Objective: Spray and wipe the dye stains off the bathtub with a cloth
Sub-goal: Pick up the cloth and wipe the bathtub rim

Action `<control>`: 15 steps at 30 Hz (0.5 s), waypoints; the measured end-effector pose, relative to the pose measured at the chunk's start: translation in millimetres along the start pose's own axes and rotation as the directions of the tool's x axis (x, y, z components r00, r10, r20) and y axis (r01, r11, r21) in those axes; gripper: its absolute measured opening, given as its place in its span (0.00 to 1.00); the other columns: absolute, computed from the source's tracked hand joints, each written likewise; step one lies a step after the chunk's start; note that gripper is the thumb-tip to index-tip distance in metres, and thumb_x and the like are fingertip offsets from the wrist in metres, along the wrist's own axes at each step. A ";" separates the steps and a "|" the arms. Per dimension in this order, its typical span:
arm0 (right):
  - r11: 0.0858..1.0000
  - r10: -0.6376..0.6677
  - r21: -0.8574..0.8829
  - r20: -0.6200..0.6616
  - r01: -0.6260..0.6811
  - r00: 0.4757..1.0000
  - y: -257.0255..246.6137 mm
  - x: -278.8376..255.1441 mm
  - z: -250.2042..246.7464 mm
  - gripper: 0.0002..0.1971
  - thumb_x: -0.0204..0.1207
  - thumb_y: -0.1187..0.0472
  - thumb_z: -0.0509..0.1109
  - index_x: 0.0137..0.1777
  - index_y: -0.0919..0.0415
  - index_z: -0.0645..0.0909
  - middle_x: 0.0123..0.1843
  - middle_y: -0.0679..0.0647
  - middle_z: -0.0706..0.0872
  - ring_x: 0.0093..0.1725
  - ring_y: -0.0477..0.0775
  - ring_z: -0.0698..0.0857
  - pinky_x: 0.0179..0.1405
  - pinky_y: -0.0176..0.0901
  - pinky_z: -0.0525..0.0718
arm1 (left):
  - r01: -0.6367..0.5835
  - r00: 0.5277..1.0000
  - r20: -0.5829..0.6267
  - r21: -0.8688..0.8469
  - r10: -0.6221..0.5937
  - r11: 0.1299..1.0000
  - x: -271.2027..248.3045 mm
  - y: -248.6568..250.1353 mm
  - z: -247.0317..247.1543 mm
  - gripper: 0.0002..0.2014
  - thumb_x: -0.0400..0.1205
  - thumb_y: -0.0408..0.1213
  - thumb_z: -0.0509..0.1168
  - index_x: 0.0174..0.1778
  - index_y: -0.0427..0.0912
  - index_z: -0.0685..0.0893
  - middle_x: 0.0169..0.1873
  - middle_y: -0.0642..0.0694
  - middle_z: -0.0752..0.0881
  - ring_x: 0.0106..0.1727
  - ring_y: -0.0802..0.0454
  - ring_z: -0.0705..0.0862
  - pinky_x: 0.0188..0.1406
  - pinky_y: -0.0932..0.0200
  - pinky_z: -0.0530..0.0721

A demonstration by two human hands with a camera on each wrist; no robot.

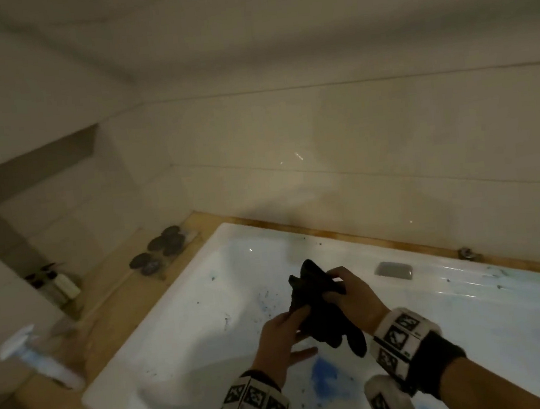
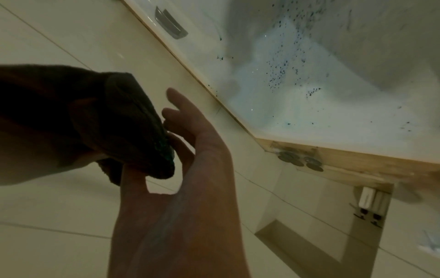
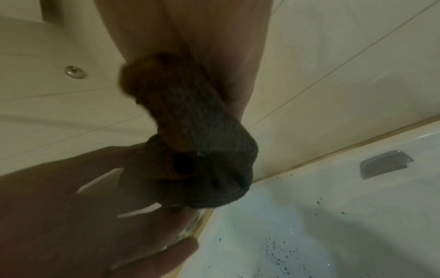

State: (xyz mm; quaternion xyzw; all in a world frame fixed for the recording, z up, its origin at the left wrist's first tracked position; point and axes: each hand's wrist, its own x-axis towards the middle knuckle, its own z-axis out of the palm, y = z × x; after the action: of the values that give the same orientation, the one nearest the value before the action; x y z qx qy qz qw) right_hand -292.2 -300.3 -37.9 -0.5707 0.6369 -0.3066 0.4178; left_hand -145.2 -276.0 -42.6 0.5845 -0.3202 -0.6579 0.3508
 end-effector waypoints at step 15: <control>0.923 0.344 0.135 0.134 -0.361 0.929 -78.3 184.1 146.5 0.23 0.55 0.58 0.85 0.49 0.51 0.80 0.50 0.46 0.86 0.50 0.47 0.84 0.41 0.30 0.82 | -0.138 0.970 0.236 0.348 0.056 0.927 178.1 127.9 -194.2 0.09 0.78 0.26 0.65 0.54 0.33 0.83 0.48 0.39 0.86 0.50 0.46 0.86 0.43 0.58 0.88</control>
State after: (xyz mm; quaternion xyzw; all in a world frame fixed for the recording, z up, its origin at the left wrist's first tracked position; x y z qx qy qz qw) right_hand -126.0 -481.2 -71.3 -0.4279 0.6796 -0.2443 0.5436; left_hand 46.4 -497.3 -54.8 0.5451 -0.5016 -0.6306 0.2314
